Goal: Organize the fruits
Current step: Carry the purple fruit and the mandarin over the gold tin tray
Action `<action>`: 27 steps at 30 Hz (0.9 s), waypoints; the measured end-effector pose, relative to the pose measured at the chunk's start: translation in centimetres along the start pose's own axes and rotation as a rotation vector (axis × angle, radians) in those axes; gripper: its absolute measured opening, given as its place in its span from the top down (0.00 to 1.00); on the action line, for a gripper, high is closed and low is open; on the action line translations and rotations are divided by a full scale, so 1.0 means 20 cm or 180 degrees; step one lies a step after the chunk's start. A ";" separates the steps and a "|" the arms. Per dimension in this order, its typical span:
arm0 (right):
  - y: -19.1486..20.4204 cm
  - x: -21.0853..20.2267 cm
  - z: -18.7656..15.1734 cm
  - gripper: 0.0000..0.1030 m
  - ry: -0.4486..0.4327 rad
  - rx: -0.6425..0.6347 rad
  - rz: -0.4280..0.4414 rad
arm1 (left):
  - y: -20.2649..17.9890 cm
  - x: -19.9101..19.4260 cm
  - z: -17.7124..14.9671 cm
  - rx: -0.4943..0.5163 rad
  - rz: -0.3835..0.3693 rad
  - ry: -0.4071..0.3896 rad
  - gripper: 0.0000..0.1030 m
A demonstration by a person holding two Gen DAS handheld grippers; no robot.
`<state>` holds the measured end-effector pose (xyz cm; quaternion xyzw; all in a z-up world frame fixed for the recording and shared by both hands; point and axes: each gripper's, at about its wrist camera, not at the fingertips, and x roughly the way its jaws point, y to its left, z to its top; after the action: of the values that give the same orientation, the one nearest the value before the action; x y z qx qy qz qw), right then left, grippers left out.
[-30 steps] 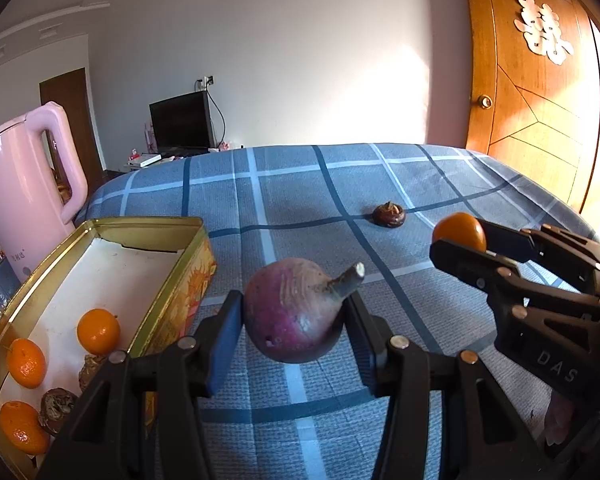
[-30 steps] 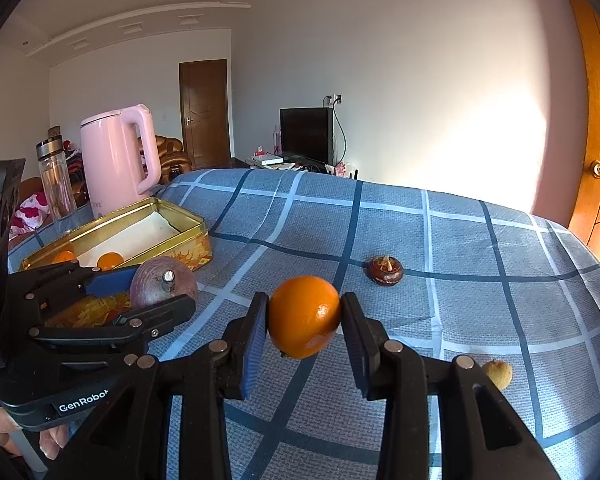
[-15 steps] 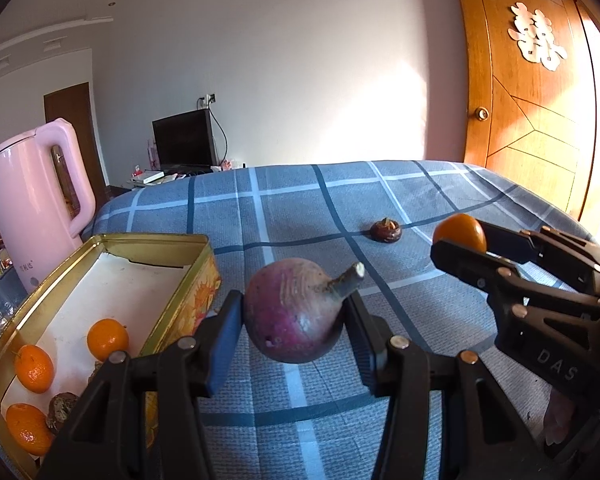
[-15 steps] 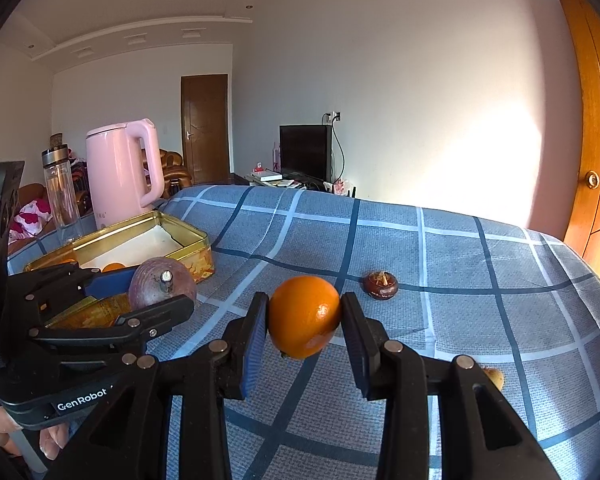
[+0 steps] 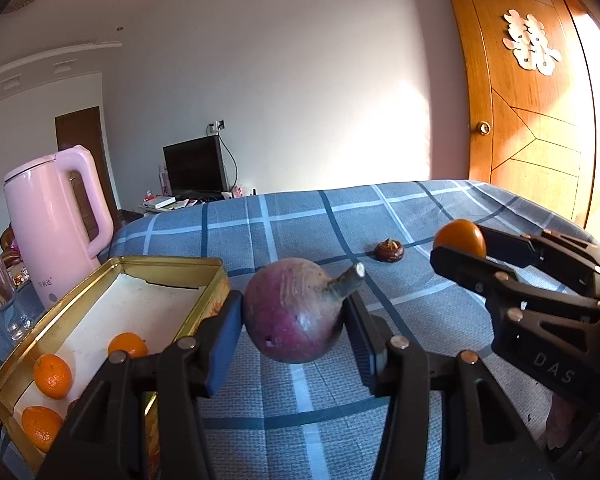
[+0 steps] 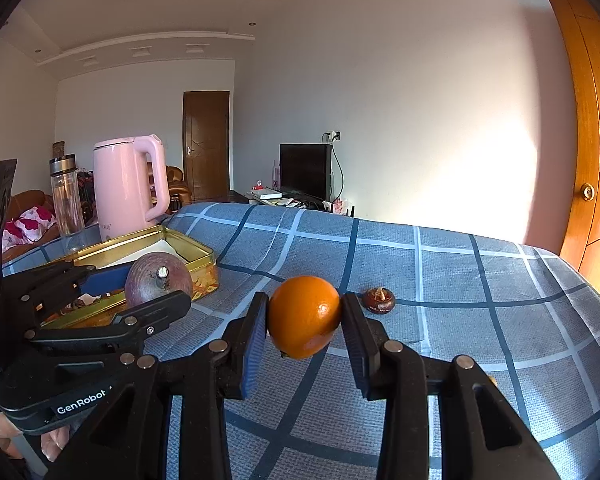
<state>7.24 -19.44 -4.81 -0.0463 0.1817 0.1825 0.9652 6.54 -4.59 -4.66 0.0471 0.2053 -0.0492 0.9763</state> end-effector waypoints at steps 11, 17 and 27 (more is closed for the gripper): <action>0.05 -0.01 0.00 0.62 0.0004 -0.0112 -0.0022 | 0.03 -0.04 -0.01 -0.0056 0.0015 -0.0048 0.49; 0.10 0.01 0.00 0.62 0.0065 -0.0198 0.0026 | 0.04 -0.06 -0.02 -0.0059 0.0045 -0.0031 0.49; 0.19 0.03 0.02 0.62 0.0127 -0.0270 0.0158 | 0.14 -0.08 -0.05 -0.0140 0.0132 0.0041 0.49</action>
<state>6.56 -15.60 -4.68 -0.0863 0.1941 0.2129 0.9537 4.92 -1.64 -4.69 0.0302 0.2117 -0.0242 0.9766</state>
